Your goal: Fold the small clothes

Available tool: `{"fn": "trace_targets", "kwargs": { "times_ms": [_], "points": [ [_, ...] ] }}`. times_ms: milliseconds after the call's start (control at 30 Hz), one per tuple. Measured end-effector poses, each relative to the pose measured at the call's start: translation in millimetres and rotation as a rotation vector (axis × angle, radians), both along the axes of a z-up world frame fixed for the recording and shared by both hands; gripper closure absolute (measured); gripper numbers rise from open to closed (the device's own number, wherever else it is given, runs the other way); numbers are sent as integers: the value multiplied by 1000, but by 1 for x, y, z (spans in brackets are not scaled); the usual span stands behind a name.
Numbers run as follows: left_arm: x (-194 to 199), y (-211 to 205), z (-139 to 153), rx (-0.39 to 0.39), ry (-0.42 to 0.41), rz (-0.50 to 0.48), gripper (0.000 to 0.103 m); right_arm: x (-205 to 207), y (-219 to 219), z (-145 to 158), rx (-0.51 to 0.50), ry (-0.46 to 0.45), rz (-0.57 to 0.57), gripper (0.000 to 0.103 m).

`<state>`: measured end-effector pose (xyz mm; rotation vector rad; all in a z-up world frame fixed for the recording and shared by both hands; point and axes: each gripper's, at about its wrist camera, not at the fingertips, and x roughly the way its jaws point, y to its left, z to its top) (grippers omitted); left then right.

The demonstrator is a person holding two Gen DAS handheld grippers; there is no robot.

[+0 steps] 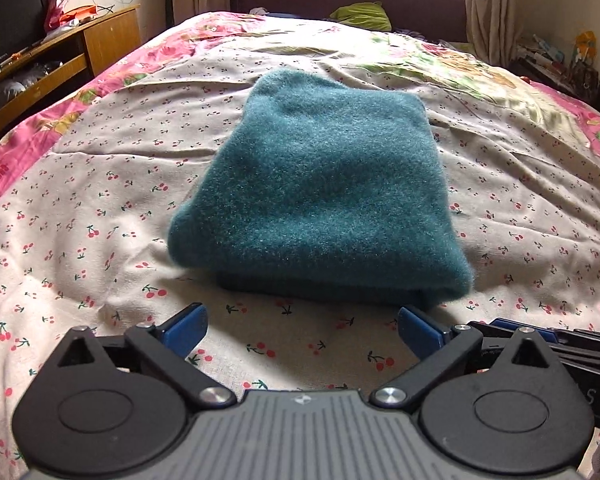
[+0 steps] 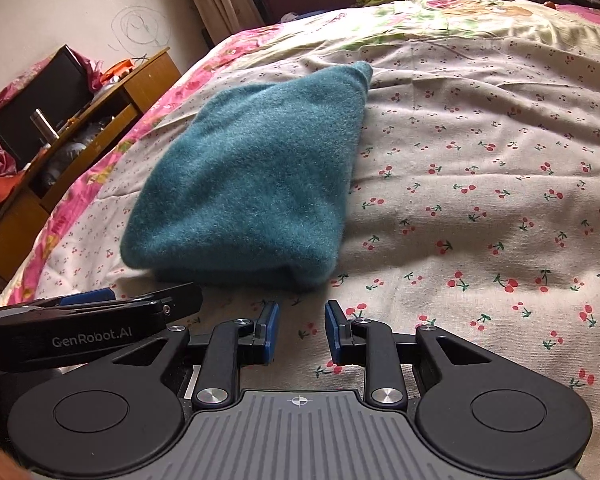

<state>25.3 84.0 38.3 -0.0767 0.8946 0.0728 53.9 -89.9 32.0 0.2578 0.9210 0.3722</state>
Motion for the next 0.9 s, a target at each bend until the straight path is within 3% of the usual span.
{"fn": "trace_targets", "kwargs": {
  "times_ms": [533, 900],
  "points": [
    [0, -11, -7, 67, 24, 2, 0, -3, -7, -5, 37, 10, -3, 76],
    [-1, -10, -8, 52, 19, 4, 0, -2, -9, -8, 45, 20, -8, 76]
  ]
}}
